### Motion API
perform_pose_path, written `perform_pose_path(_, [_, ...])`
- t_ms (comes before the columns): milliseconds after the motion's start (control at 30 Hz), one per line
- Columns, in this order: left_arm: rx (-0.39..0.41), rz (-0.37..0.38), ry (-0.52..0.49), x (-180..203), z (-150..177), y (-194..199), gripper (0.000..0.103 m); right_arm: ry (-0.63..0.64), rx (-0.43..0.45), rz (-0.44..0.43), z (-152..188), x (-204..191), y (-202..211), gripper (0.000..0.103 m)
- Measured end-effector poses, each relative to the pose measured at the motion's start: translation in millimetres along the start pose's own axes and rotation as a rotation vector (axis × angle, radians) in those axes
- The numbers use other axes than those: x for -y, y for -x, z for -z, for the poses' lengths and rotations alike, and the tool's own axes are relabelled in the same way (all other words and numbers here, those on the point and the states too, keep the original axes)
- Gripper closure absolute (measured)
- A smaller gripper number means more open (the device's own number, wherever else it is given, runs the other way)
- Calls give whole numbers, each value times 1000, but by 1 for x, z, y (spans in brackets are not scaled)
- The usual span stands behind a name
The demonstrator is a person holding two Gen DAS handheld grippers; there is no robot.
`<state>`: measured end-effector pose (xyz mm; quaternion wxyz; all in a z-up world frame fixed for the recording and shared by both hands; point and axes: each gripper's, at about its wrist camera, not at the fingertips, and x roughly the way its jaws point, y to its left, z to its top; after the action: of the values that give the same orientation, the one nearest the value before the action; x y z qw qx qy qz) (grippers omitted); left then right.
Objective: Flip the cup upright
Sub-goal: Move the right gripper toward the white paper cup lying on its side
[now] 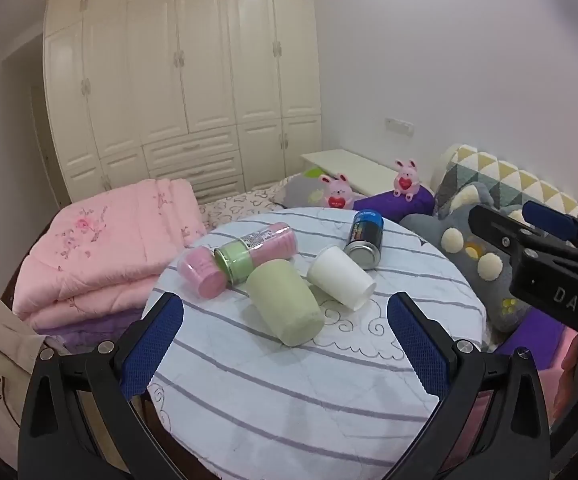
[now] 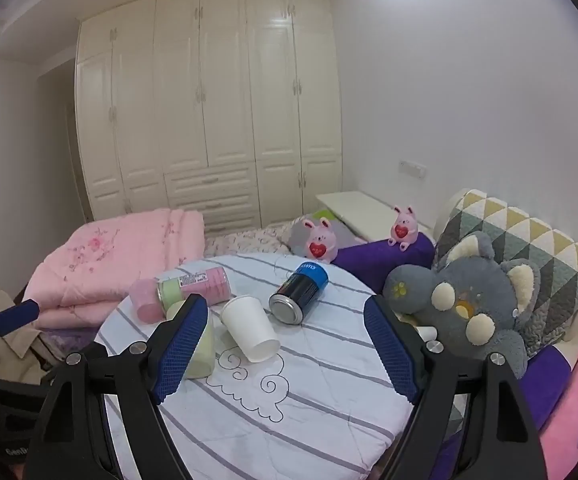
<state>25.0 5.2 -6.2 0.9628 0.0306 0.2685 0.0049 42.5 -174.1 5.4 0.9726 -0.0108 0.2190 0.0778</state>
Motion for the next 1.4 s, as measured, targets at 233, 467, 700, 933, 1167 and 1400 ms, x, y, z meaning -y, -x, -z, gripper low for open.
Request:
perform_pose_path(233, [-17,-16,24,-3,-11,-27,0,0,-79,-42,-17,1,-40,21])
perform_pose_path(467, [-38,-49,38,-4,-21,-58,0,41,-137,-52,-16,1,-76,21])
perform_pose_path(700, [-65,-58,65,-2,-22,-78,0,23,-159,-50,-10,10,-92,21])
perform_pose_path(933, [-70,-54,75,4,-17,-85,0,-82,-131,2,3,28,-93,21])
perform_pose_path(1167, [-89,-58,64,11,-6,-89,0,-68,-119,-18,5,24,-93,21])
perform_pose_path(1400, [-89,-54,67,12,-3,-87,0,-60,-121,-21,11,22,-94,21])
